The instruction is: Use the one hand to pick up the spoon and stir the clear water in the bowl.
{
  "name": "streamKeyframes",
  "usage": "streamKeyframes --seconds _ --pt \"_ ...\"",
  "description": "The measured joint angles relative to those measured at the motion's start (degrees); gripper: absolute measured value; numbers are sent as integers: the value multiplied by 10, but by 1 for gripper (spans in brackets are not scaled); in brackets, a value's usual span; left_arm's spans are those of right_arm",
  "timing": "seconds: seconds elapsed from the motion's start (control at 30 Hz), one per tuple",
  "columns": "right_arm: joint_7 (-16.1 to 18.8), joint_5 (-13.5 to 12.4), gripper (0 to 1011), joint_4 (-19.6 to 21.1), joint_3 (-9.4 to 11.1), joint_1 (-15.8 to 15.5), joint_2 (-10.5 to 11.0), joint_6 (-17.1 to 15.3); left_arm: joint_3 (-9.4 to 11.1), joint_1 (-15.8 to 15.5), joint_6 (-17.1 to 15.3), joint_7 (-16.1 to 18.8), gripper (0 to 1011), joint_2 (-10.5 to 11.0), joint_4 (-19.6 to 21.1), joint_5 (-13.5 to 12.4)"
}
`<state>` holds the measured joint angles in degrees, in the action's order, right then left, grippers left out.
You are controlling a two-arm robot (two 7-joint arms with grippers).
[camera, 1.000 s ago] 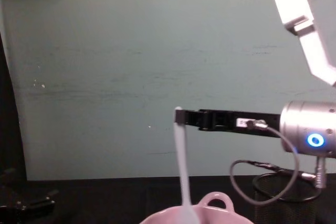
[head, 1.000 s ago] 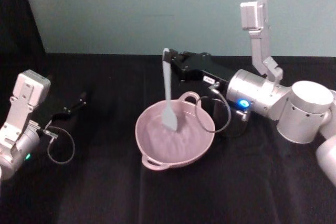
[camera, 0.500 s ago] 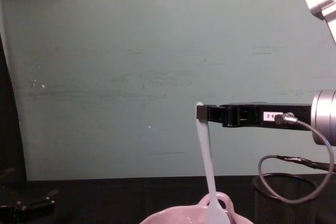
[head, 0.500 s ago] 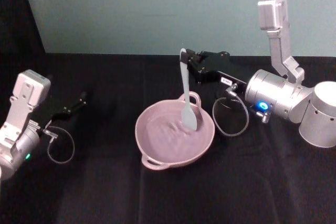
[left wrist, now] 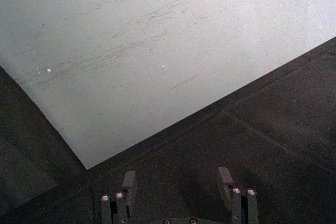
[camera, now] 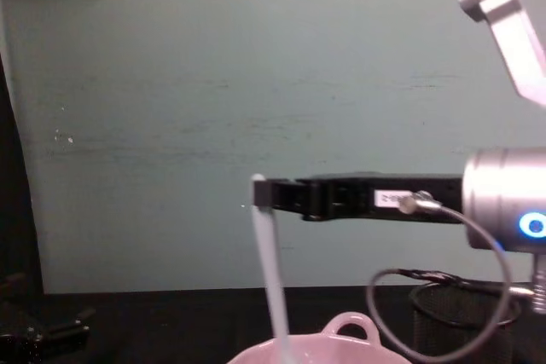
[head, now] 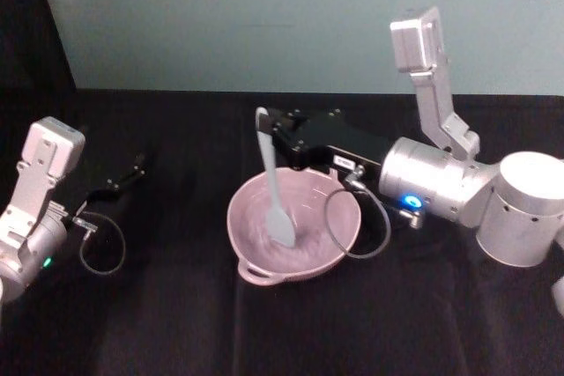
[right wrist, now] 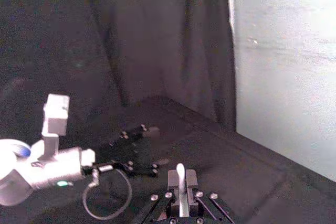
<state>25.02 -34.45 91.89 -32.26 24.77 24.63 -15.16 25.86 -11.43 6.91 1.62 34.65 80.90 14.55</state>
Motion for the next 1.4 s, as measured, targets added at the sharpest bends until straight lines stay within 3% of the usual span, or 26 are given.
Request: streamKeyframes --seconds 0.43,0.73,1.0,1.4 --pt "21 -18 86 -97 -12 45 -51 29 0 0 0 0 1011 0 0 0" --pt "18 -32 86 -155 16 58 -53 48 0 0 0 0 1011 0 0 0" --pt "1 -38 86 -135 45 41 -26 50 0 0 0 0 1011 0 0 0" --pt "-14 -22 86 -59 37 12 5 18 0 0 0 0 1011 0 0 0"
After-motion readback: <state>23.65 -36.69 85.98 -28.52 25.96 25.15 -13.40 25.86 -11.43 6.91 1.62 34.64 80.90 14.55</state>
